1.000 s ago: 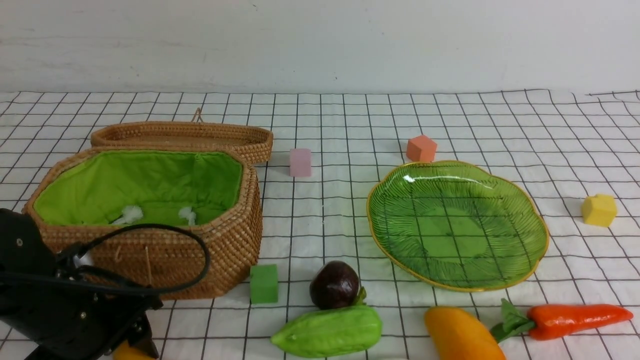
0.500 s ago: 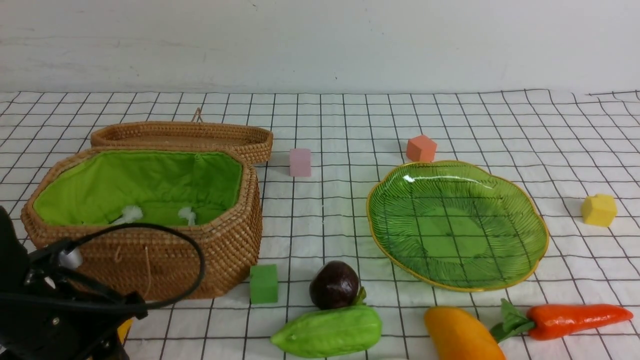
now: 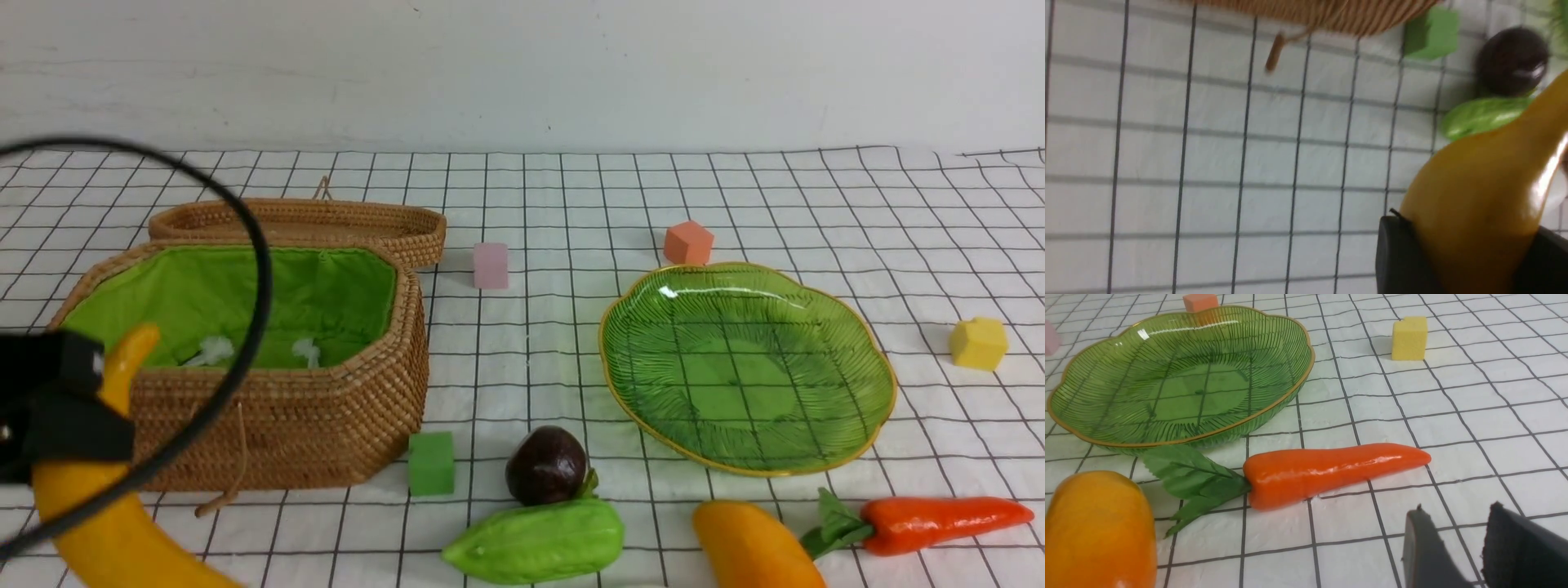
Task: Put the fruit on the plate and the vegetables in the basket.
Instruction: Use the left arm to grab a banana and put it into the right plate
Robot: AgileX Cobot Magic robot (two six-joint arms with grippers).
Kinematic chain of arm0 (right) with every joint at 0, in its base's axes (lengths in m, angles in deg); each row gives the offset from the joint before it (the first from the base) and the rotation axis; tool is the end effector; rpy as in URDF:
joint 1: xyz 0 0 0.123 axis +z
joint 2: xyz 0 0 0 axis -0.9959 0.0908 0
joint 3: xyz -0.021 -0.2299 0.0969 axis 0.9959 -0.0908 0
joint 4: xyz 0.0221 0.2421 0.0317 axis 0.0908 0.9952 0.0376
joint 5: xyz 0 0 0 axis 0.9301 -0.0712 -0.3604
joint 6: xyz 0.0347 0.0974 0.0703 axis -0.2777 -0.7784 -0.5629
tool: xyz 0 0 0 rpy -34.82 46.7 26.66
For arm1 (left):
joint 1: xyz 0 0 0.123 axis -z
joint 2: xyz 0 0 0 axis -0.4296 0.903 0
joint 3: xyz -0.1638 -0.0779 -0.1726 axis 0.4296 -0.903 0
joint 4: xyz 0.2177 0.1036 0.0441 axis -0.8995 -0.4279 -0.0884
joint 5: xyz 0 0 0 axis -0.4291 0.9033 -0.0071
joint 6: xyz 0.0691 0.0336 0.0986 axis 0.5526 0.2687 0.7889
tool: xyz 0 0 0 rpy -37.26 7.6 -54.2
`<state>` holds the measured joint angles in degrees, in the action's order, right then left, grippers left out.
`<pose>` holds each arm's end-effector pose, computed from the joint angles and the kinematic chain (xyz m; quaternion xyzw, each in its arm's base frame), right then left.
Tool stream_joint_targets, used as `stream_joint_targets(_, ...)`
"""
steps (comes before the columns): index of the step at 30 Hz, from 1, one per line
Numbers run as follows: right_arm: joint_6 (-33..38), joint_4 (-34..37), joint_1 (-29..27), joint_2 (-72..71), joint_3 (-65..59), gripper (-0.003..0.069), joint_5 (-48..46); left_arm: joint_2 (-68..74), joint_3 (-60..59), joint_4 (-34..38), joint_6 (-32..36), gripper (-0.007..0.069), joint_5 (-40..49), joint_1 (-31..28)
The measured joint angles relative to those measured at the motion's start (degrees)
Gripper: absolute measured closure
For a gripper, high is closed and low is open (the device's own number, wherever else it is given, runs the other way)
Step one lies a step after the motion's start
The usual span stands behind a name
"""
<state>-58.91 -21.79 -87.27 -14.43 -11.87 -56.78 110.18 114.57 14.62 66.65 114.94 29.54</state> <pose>0.1130 -0.0054 0.1646 0.0480 0.8037 0.0070 0.5930 0.1996 -0.0444 0.3126 -0.0656 0.9520 -0.1626 0.2511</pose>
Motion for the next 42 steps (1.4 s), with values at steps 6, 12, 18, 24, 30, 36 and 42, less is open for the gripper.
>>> stream_joint_targets(6, 0.0, 0.0, 0.0, 0.0, 0.0, 0.0414, 0.0, 13.78, 15.94, 6.63, 7.61, 0.0322, -0.56, 1.5)
stream_joint_targets(12, 0.0, 0.0, 0.0, 0.0, 0.0, 0.0414, 0.0, 30.43, 30.0, 3.5, 10.26, 0.0322, -3.17, 15.19)
stream_joint_targets(18, 0.0, 0.0, 0.0, 0.0, 0.0, 0.0414, 0.0, 48.33, 50.33, -4.18, 7.15, 0.0322, -0.81, 25.67)
stream_joint_targets(24, 0.0, 0.0, 0.0, 0.0, 0.0, 0.0414, 0.0, 70.08, 72.96, -6.47, 2.45, 0.0322, 2.92, 32.44)
stream_joint_targets(30, 0.0, 0.0, 0.0, 0.0, 0.0, 0.0414, 0.0, 82.51, 84.11, -12.23, -7.99, 0.0322, 2.6, 33.43)
stream_joint_targets(36, 0.0, 0.0, 0.0, 0.0, 0.0, 0.0414, 0.0, 84.79, 85.06, -12.82, -11.36, 0.0303, 1.41, 33.29)
stream_joint_targets(42, 0.0, 0.0, 0.0, 0.0, 0.0, 0.0414, 0.0, 83.44, 85.16, -11.45, -11.98, 0.0076, 2.92, 33.29)
